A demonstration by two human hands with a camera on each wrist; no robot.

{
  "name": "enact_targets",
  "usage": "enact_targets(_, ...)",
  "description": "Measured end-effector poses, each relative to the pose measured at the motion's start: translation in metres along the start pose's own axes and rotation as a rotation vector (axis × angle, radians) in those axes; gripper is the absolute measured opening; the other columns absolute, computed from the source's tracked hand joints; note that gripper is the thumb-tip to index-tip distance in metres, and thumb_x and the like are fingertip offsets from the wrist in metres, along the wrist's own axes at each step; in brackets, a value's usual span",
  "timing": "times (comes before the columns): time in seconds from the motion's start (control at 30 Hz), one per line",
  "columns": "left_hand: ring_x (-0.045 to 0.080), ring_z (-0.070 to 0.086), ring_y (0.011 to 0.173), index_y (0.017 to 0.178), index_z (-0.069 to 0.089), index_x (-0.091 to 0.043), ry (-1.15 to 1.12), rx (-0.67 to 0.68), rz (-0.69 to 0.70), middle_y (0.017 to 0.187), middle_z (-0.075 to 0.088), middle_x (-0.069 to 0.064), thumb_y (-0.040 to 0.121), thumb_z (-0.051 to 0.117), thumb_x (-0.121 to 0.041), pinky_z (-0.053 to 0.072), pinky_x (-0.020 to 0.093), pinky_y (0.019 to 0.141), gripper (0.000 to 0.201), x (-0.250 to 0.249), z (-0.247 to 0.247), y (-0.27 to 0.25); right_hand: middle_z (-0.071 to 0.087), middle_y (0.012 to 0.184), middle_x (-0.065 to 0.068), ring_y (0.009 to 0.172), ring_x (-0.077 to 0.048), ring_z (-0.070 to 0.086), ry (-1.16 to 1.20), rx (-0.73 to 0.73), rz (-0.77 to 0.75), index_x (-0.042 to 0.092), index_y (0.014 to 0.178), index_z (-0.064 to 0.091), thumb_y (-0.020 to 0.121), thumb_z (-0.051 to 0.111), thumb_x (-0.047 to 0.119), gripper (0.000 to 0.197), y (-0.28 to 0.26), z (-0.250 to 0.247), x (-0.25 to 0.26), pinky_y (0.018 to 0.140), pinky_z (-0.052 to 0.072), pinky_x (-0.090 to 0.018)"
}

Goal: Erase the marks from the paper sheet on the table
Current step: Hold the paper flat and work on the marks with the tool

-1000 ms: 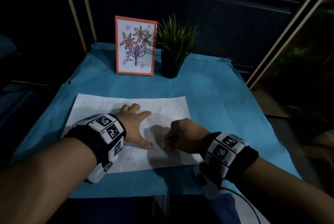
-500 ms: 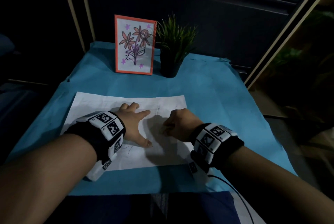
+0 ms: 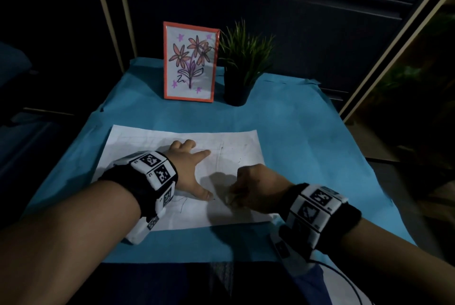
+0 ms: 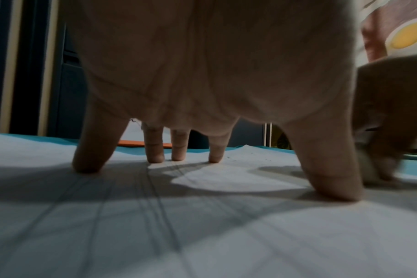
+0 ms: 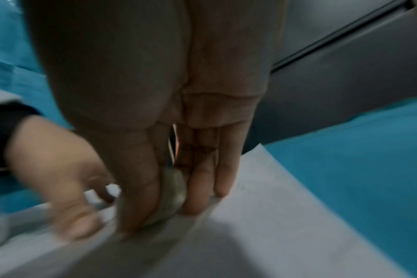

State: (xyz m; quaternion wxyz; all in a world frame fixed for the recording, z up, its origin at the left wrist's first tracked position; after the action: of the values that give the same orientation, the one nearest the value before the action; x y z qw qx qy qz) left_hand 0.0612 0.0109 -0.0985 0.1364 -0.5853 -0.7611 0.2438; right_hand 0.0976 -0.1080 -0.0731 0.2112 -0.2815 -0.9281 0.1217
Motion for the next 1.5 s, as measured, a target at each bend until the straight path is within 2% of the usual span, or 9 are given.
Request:
enact_targets(0.13,0.028,0.000,0.145,0.152,0.001,-0.038,0.014,-0.006,-0.006,0.160,-0.004,-0.001,0.070,0.062,-0.076,0.020,0.045,0.115,0.109,0.000,-0.001,0.000,0.066,0.106,-0.002,0.101,-0.020,0.059,0.038,-0.093,0.086,0.018,0.108,0.071,0.084,0.068,0.026,0.026,0.008,-0.015,-0.011,0.079,0.045,-0.022)
enact_targets(0.3,0.028,-0.002,0.146,0.152,-0.001,-0.038,0.022,0.004,-0.007,0.160,-0.006,0.000,0.068,0.062,-0.077,0.018,0.047,0.117,0.112,0.000,0.002,0.001,0.055,0.076,0.013,0.083,-0.007,0.051,-0.011,0.039,0.009,0.019,0.098,0.073,0.083,0.069,0.025,0.017,-0.008,0.003,-0.001,0.069,0.037,-0.018)
enact_targets(0.5,0.028,-0.005,0.147,0.152,-0.006,-0.038,0.023,0.035,-0.006,0.161,-0.009,0.000,0.065,0.063,-0.079,0.016,0.051,0.117,0.118,0.003,0.004,0.000,0.067,0.100,-0.008,0.097,-0.023,0.059,-0.003,-0.087,0.024,0.011,0.103,0.072,0.085,0.064,0.022,0.022,0.002,-0.012,-0.003,0.082,0.050,-0.033)
enact_targets(0.67,0.028,-0.004,0.147,0.152,-0.008,-0.038,0.053,0.038,-0.014,0.161,-0.009,0.000,0.062,0.063,-0.082,0.017,0.052,0.117,0.122,0.004,0.006,0.003,0.045,0.072,0.016,0.084,-0.009,0.048,-0.002,0.031,-0.033,0.021,0.103,0.073,0.085,0.067,0.026,0.020,-0.009,0.006,0.000,0.071,0.034,-0.018)
enact_targets(0.83,0.028,-0.004,0.147,0.152,-0.008,-0.037,0.065,0.044,-0.021,0.161,-0.009,-0.001,0.064,0.062,-0.081,0.017,0.052,0.117,0.121,0.004,0.005,0.002,0.068,0.106,-0.004,0.102,-0.020,0.059,0.033,-0.085,-0.021,0.016,0.105,0.073,0.081,0.070,0.022,0.025,-0.002,-0.006,-0.003,0.078,0.043,-0.022)
enact_targets(1.03,0.028,-0.004,0.147,0.152,-0.009,-0.037,0.067,0.048,-0.023,0.161,-0.010,0.000,0.065,0.062,-0.080,0.016,0.051,0.117,0.121,0.002,0.005,0.000,0.044,0.068,0.016,0.083,-0.008,0.049,-0.023,0.040,-0.089,0.022,0.099,0.074,0.083,0.069,0.028,0.018,-0.013,0.009,0.002,0.071,0.034,-0.020)
enact_targets(1.2,0.028,-0.005,0.147,0.151,-0.009,-0.037,0.063,0.050,-0.025,0.161,-0.011,0.000,0.065,0.062,-0.081,0.014,0.050,0.118,0.120,0.002,0.004,0.000,0.040,0.067,0.014,0.079,-0.008,0.045,-0.016,-0.079,-0.093,0.022,0.099,0.074,0.085,0.066,0.026,0.017,-0.011,0.002,0.003,0.061,0.031,-0.018)
enact_targets(1.37,0.028,-0.007,0.147,0.151,-0.011,-0.038,0.061,0.059,-0.024,0.161,-0.013,0.000,0.064,0.061,-0.081,0.013,0.052,0.118,0.121,0.003,0.007,0.001,0.048,0.076,0.010,0.079,-0.013,0.049,-0.002,0.075,-0.101,0.017,0.097,0.073,0.083,0.067,0.037,0.025,-0.020,0.019,0.000,0.070,0.038,-0.024)
enact_targets(1.5,0.028,-0.007,0.147,0.151,-0.011,-0.038,0.057,0.057,-0.022,0.161,-0.013,0.000,0.063,0.061,-0.082,0.013,0.053,0.118,0.122,0.005,0.006,0.002,0.048,0.068,0.012,0.083,-0.012,0.054,0.019,-0.045,-0.057,0.022,0.098,0.075,0.082,0.067,0.026,0.018,-0.014,0.002,-0.003,0.069,0.040,-0.023)
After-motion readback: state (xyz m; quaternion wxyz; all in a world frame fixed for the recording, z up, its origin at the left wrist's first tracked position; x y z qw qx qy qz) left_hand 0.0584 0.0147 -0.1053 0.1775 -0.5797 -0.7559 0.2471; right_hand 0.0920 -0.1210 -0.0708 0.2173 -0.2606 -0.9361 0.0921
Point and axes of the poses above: each hand's wrist, its own y-axis towards the middle knuckle, its own z-axis out of the palm, x = y × z, the point moved 10 cm from there along y, towards the middle knuckle
